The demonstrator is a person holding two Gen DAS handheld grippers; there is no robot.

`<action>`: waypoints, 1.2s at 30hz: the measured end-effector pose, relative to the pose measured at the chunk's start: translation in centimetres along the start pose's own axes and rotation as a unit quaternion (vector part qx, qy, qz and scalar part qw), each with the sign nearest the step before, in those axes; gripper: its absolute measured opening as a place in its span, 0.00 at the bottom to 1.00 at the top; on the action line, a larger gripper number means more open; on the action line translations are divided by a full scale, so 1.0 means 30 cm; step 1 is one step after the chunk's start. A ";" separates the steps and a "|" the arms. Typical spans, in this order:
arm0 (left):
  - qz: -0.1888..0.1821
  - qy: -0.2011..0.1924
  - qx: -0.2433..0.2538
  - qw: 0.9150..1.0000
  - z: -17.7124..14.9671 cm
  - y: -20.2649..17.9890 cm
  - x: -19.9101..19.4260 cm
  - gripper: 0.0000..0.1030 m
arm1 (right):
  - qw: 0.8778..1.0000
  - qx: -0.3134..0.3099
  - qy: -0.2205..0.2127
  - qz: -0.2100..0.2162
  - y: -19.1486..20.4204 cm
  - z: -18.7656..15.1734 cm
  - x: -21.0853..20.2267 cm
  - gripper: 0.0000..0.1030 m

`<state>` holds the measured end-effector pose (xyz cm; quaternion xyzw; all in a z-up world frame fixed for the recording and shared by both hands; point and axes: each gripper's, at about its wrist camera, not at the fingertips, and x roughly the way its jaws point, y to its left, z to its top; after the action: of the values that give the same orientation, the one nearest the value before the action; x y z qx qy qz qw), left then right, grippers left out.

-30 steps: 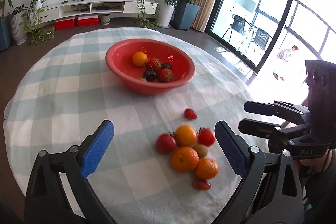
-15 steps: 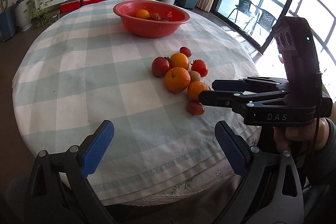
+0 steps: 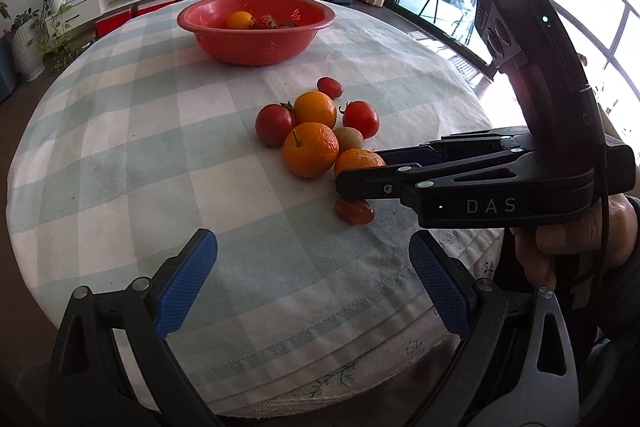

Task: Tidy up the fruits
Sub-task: 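Grasp a red grape tomato with the left tool while the right tool grasps a mandarin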

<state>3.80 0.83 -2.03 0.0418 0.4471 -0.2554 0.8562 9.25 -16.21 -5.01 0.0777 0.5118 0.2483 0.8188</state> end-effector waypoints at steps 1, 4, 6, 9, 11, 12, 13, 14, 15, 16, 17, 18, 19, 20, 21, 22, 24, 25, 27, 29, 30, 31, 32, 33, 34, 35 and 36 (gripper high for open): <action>-0.002 0.001 0.002 1.000 0.007 -0.002 0.008 0.95 | 1.000 0.002 0.000 0.002 -0.005 -0.001 -0.003 0.41; -0.003 0.011 0.015 1.000 0.029 -0.015 0.037 0.95 | 1.000 0.004 0.000 0.003 -0.015 -0.002 -0.013 0.40; -0.005 0.018 0.027 0.999 0.043 -0.029 0.058 0.95 | 1.000 0.007 -0.003 0.007 -0.022 -0.004 -0.027 0.41; -0.006 0.025 0.035 0.999 0.063 -0.041 0.086 0.94 | 1.000 0.020 -0.010 0.011 -0.047 -0.005 -0.052 0.40; -0.006 0.026 0.037 0.999 0.075 -0.046 0.101 0.93 | 0.999 0.030 -0.016 0.013 -0.067 -0.005 -0.068 0.40; -0.007 0.027 0.036 0.999 0.080 -0.047 0.108 0.92 | 0.999 0.035 -0.019 0.013 -0.076 -0.005 -0.074 0.41; -0.008 0.030 0.035 0.999 0.085 -0.048 0.118 0.87 | 0.999 0.038 -0.022 0.013 -0.085 -0.006 -0.080 0.41; -0.009 0.033 0.034 0.999 0.088 -0.049 0.128 0.80 | 0.999 0.041 -0.024 0.013 -0.091 -0.005 -0.085 0.41; -0.011 0.036 0.034 0.999 0.090 -0.051 0.136 0.76 | 0.999 0.042 -0.025 0.012 -0.095 -0.006 -0.088 0.41; -0.011 0.039 0.037 0.999 0.091 -0.056 0.144 0.67 | 0.999 0.043 -0.027 0.013 -0.098 -0.008 -0.090 0.41; -0.011 0.042 0.038 0.998 0.092 -0.060 0.152 0.58 | 0.999 0.043 -0.028 0.014 -0.099 -0.009 -0.092 0.41; -0.012 0.045 0.040 0.998 0.091 -0.067 0.161 0.54 | 0.999 0.043 -0.029 0.014 -0.101 -0.009 -0.093 0.41; -0.013 0.048 0.043 0.998 0.092 -0.073 0.169 0.46 | 0.999 0.043 -0.029 0.015 -0.102 -0.011 -0.094 0.41; -0.012 0.050 0.045 0.998 0.094 -0.077 0.175 0.41 | 0.999 0.043 -0.030 0.015 -0.104 -0.011 -0.097 0.41; -0.011 0.052 0.048 0.997 0.092 -0.082 0.180 0.40 | 0.998 0.042 -0.031 0.015 -0.105 -0.011 -0.098 0.41; -0.009 0.054 0.052 0.997 0.091 -0.087 0.184 0.38 | 0.999 0.042 -0.033 0.013 -0.105 -0.012 -0.099 0.41; -0.002 0.054 0.057 0.997 0.090 -0.093 0.189 0.35 | 0.998 0.042 -0.034 0.012 -0.107 -0.012 -0.103 0.41; 0.000 0.055 0.057 0.997 0.088 -0.095 0.191 0.35 | 0.998 0.041 -0.035 0.011 -0.108 -0.013 -0.105 0.41; 0.003 0.056 0.061 0.997 0.085 -0.099 0.191 0.35 | 0.999 0.039 -0.036 0.009 -0.106 -0.015 -0.105 0.41; 0.007 0.058 0.068 0.996 0.082 -0.109 0.191 0.34 | 0.999 0.036 -0.035 0.007 -0.102 -0.017 -0.105 0.41; 0.007 0.058 0.072 0.996 0.079 -0.114 0.190 0.32 | 0.999 0.034 -0.035 0.007 -0.100 -0.018 -0.105 0.40; 0.005 0.059 0.075 0.995 0.078 -0.120 0.192 0.25 | 0.999 0.033 -0.035 0.006 -0.098 -0.018 -0.104 0.40; 0.006 0.060 0.079 0.995 0.075 -0.126 0.190 0.24 | 0.999 0.032 -0.035 0.005 -0.096 -0.018 -0.105 0.40; 0.008 0.061 0.082 0.995 0.074 -0.130 0.189 0.24 | 0.999 0.031 -0.036 0.004 -0.095 -0.019 -0.106 0.41; 0.008 0.062 0.084 0.994 0.074 -0.131 0.189 0.24 | 0.999 0.031 -0.037 0.004 -0.095 -0.018 -0.107 0.40; 0.007 0.063 0.087 0.994 0.073 -0.132 0.188 0.24 | 0.999 0.032 -0.037 0.004 -0.095 -0.019 -0.108 0.40; 0.006 0.064 0.088 0.994 0.073 -0.132 0.188 0.24 | 0.999 0.032 -0.038 0.003 -0.095 -0.019 -0.109 0.40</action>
<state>6.21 -5.50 -4.54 0.1360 0.4763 -0.2852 0.8206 8.53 -20.34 -3.76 0.1148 0.4873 0.2317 0.8341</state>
